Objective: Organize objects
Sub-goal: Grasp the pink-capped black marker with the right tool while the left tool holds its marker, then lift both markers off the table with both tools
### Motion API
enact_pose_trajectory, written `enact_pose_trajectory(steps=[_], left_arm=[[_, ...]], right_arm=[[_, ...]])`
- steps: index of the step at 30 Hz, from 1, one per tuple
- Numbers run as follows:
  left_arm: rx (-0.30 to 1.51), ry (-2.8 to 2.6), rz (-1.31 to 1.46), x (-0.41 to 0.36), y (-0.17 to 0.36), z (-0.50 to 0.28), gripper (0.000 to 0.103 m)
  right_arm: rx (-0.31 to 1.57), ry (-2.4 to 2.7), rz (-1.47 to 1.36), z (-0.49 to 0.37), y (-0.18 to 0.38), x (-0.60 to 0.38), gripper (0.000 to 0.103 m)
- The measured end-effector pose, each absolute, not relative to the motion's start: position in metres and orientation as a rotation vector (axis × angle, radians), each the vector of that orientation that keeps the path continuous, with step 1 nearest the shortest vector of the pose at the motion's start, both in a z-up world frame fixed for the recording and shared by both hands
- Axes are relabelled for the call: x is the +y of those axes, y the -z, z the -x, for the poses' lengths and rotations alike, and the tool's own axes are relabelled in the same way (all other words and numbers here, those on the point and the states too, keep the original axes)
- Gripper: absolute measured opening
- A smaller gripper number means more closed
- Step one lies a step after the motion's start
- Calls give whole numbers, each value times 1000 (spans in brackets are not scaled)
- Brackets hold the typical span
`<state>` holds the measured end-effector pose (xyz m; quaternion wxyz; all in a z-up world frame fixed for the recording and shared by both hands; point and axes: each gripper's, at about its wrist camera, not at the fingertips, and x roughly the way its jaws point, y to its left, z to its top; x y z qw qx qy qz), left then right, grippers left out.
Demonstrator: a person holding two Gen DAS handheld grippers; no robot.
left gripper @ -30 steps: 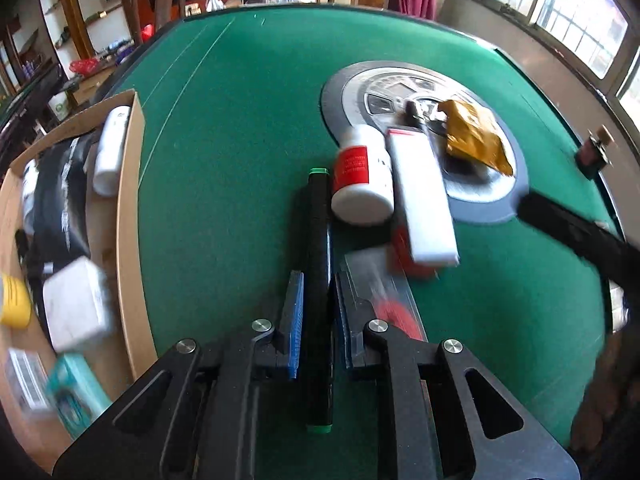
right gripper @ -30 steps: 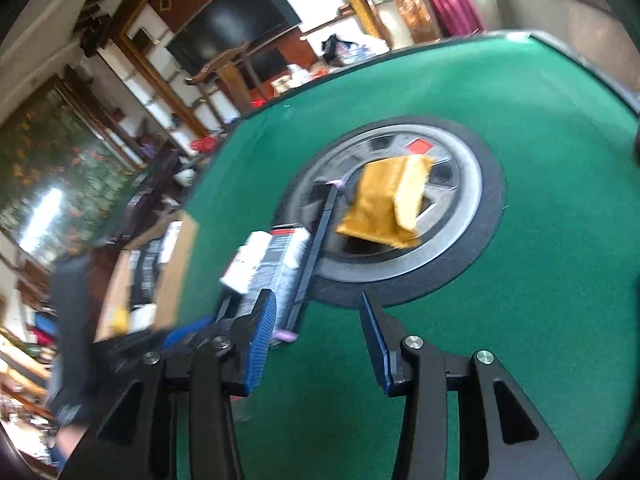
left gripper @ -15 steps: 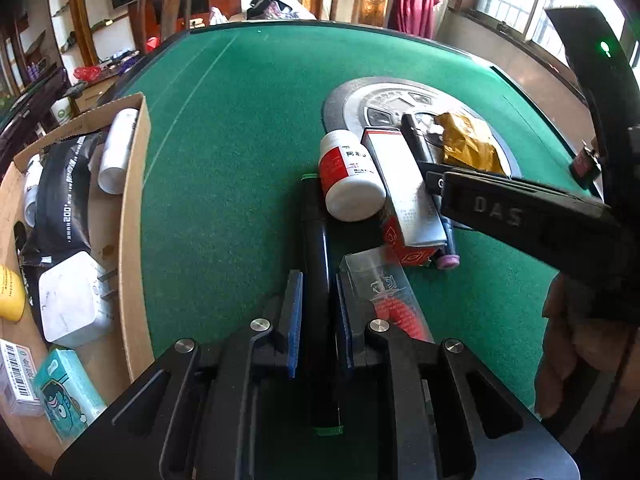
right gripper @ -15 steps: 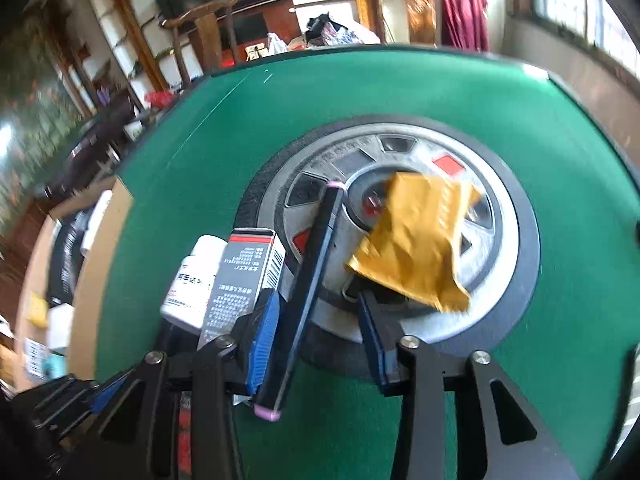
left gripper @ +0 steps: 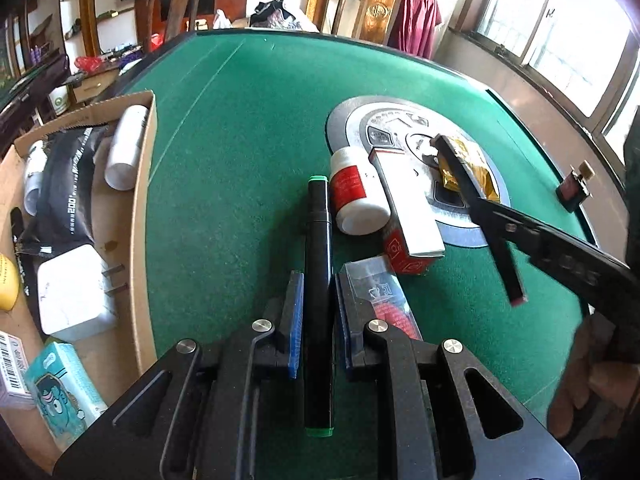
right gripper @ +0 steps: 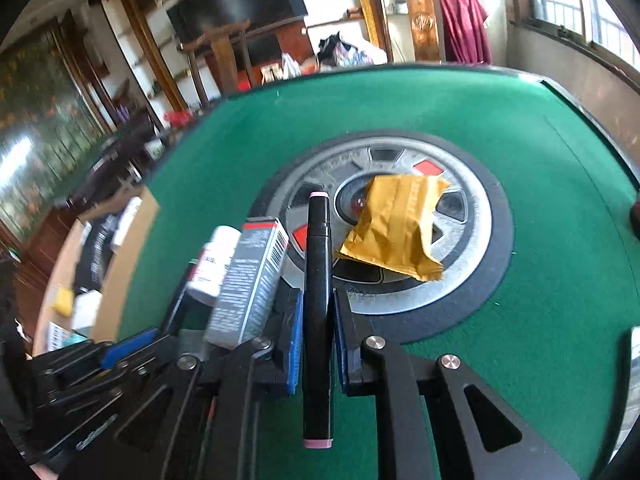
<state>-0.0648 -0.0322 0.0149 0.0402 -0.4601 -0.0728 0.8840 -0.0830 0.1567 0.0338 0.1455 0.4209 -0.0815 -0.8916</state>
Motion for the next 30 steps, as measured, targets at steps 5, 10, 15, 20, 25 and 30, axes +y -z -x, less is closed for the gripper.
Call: enact_pose_trajectory(steps=[5, 10, 15, 20, 25, 30], left_arm=[[-246, -2726, 1389, -35, -18, 63, 14], [-259, -2749, 1352, -40, -24, 60, 14], [-272, -2747, 1342, -42, -26, 60, 14], [-257, -2745, 1346, -42, -26, 60, 14], [-259, -2744, 1342, -42, -26, 61, 14], [-253, -2742, 1335, -41, -27, 59, 14]], right_arm=[[-264, 2525, -1172, 77, -39, 151, 13], [-240, 2501, -1137, 71, -46, 140, 13], [-232, 2468, -1136, 69, -45, 131, 13], [-236, 2453, -1135, 68, -44, 128, 13], [-251, 2430, -1147, 69, -40, 128, 13], [-248, 2427, -1142, 67, -40, 126, 13]])
